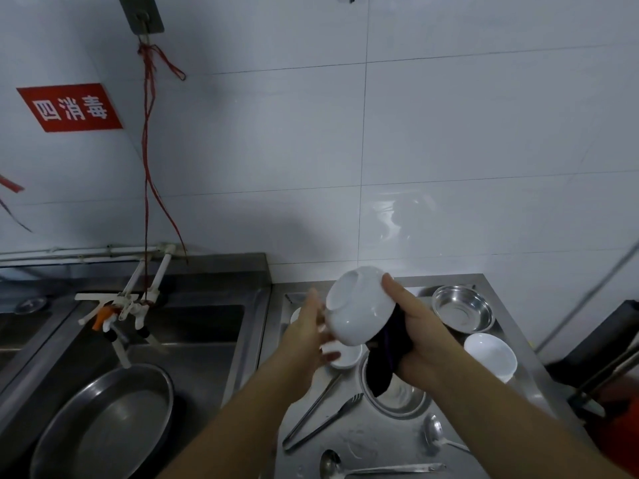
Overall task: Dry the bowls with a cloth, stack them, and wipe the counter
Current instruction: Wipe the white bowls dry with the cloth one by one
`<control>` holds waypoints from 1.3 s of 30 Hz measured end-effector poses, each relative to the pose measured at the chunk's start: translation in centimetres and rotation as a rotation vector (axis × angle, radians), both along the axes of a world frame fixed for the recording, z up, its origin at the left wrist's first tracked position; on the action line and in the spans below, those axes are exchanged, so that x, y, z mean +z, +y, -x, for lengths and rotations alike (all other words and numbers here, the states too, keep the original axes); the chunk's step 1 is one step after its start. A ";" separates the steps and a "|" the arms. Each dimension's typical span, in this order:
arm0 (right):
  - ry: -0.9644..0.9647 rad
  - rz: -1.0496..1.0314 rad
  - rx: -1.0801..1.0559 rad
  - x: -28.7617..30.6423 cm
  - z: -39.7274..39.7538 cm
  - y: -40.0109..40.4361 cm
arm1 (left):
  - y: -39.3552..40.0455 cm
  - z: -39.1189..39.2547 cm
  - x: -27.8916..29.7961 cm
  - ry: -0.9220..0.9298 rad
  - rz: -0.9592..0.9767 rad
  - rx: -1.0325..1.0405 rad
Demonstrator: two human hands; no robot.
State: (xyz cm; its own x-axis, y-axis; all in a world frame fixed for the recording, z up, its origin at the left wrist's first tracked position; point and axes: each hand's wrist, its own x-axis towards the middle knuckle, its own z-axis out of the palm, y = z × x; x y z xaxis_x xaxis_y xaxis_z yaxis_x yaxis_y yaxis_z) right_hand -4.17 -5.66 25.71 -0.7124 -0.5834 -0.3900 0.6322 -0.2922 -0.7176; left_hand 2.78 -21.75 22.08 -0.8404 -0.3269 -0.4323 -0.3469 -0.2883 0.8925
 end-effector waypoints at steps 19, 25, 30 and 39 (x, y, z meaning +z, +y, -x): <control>0.022 -0.178 -0.275 -5.4 1.8 1.4 | -1.3 -0.3 1.3 0.248 -0.298 0.130; 0.713 -0.122 -0.296 -1.4 -0.3 0.6 | 0.3 -0.7 1.7 0.240 -0.106 -0.082; 1.421 -0.343 -0.105 -1.9 -0.9 0.5 | 0.5 -1.4 1.8 0.266 -0.160 -0.274; 0.735 -0.187 -0.282 -0.5 2.1 -0.4 | 0.5 -2.3 3.0 0.351 -0.144 -0.356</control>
